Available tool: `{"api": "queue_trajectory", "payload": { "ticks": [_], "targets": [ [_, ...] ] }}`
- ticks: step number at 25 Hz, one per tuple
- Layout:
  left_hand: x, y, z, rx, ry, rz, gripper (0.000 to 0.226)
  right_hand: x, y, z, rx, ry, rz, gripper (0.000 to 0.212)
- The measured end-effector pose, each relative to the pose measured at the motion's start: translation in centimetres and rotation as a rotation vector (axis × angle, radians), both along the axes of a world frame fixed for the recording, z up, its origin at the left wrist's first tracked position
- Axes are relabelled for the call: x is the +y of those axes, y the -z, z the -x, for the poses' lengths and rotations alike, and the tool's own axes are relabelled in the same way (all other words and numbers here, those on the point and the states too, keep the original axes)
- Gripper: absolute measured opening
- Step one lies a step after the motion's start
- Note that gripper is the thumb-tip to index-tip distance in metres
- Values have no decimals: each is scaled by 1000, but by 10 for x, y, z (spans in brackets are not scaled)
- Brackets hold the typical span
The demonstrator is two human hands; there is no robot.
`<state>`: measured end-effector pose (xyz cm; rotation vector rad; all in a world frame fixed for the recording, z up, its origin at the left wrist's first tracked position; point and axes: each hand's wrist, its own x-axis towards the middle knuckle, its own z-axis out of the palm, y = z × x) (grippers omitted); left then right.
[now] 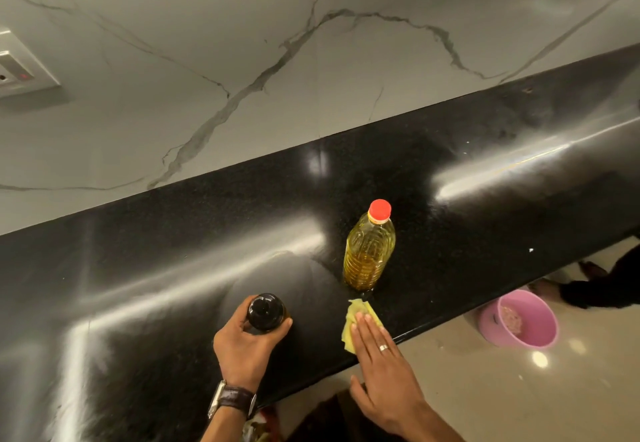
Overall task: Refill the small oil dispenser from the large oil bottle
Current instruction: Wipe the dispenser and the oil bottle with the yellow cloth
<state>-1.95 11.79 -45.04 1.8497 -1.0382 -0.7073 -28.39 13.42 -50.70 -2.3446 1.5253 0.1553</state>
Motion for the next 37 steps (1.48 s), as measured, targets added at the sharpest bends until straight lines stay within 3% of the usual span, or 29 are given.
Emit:
{"api": "queue_trajectory", "payload": {
  "ticks": [10, 13, 15, 18, 21, 24, 28, 32, 37],
  "targets": [
    [4, 3, 4, -82, 57, 32, 75, -15, 4, 54, 48, 123, -22, 91],
    [11, -11, 11, -252, -20, -35, 109, -25, 1, 66, 27, 162, -1, 93],
    [22, -32, 29, -379, -67, 117, 121, -37, -2, 73, 24, 195, 25, 93],
    [22, -61, 88, -327, 32, 265, 107, -66, -7, 75, -4, 226, 37, 89],
    [-19, -59, 129, -102, 131, 154, 110, -88, -9, 64, -7, 211, 20, 90],
    [-69, -47, 146, -21, 186, 62, 121, -80, -14, 61, -17, 115, -36, 91],
    [-99, -34, 163, -24, 179, 63, 107, -55, -27, 75, -5, 13, -126, 90],
    [-104, -33, 162, -62, 119, 137, 82, -64, -17, 92, -30, 131, -44, 87],
    [-118, -59, 154, -33, 111, 255, 67, -117, -7, 78, -27, 173, 13, 88]
  ]
}}
